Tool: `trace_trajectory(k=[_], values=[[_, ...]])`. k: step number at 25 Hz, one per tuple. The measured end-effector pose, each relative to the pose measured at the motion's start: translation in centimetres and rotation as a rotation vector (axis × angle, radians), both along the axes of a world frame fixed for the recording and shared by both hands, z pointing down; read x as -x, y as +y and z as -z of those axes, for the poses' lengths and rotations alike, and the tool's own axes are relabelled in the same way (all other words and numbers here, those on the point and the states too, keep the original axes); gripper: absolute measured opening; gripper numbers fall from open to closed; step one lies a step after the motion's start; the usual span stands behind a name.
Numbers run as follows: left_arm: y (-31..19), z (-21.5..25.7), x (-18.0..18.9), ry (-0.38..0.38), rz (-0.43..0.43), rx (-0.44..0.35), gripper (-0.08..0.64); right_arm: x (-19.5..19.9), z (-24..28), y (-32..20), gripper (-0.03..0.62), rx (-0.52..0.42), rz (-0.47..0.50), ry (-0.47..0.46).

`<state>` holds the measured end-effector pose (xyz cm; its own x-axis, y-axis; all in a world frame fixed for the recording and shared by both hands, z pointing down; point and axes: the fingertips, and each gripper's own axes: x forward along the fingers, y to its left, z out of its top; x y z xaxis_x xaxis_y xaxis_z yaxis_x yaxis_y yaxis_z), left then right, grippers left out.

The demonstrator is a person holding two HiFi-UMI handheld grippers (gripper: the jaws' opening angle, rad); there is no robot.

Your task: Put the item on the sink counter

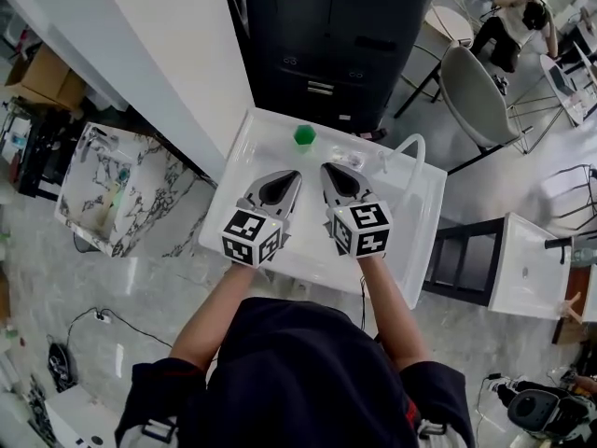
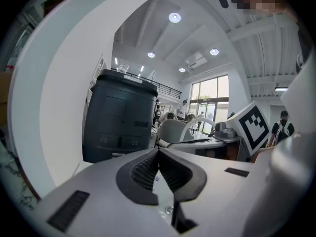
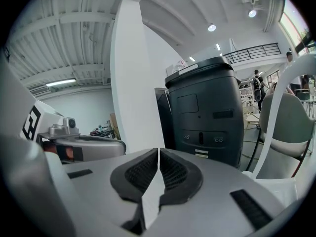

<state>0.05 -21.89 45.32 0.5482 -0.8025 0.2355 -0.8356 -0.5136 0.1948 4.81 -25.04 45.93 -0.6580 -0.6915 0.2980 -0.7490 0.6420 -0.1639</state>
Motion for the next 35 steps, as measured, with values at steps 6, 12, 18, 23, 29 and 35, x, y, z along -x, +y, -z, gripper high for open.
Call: trace_trajectory(k=[6, 12, 18, 23, 29, 35], values=[[0.2, 0.9, -0.2, -0.010, -0.014, -0.027, 0.012, 0.0, 1.3, 0.4, 0.035, -0.025, -0.007, -0.014], [1.0, 1.8, 0.8, -0.012, -0.041, -0.041, 0.012, 0.8, 2.4, 1.2, 0.035, -0.043, -0.033, -0.026], [2.9, 2.9, 2.7, -0.013, -0.071, -0.052, 0.012, 2.8, 3.1, 3.2, 0.035, -0.062, -0.062, -0.006], [4.9, 3.9, 4.1, -0.008, -0.094, -0.068, 0.012, 4.5, 4.0, 5.7, 0.034, -0.078, -0.073, 0.000], [7.7, 4.3, 5.6, -0.001, -0.124, -0.083, 0.012, 5.8, 4.7, 8.7, 0.034, -0.099, -0.105, 0.005], [10.2, 4.8, 6.6, 0.008, -0.159, -0.101, 0.012, 6.8, 5.6, 11.4, 0.034, -0.123, -0.142, 0.013]])
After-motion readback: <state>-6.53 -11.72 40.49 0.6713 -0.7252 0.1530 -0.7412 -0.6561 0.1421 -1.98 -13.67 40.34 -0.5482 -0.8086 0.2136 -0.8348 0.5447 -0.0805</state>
